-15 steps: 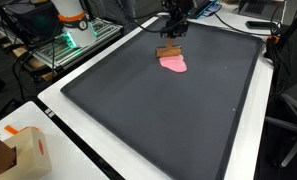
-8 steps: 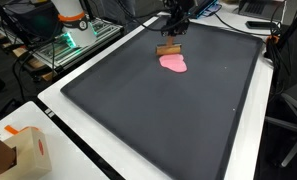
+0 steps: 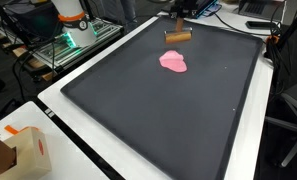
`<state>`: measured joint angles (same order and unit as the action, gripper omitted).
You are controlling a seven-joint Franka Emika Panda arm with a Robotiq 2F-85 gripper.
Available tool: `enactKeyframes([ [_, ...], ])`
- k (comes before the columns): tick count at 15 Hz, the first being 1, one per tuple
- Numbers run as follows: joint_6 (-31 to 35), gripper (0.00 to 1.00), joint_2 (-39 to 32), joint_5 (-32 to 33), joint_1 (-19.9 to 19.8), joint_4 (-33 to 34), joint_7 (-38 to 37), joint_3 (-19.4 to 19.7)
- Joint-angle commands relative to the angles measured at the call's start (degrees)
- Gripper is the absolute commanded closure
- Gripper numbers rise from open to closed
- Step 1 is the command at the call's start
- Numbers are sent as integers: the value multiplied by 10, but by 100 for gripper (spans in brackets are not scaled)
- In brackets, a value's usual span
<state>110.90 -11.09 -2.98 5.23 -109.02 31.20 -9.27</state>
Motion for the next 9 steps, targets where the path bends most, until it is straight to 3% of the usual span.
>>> enactKeyframes([
  [1, -6, 77, 49, 33, 21, 1, -71, -4],
  [7, -54, 77, 81, 95, 55, 45, -152, -20],
  [8, -30, 52, 69, 72, 48, 36, -127, -15],
  [9, -38, 52, 72, 79, 52, 42, -136, -18],
])
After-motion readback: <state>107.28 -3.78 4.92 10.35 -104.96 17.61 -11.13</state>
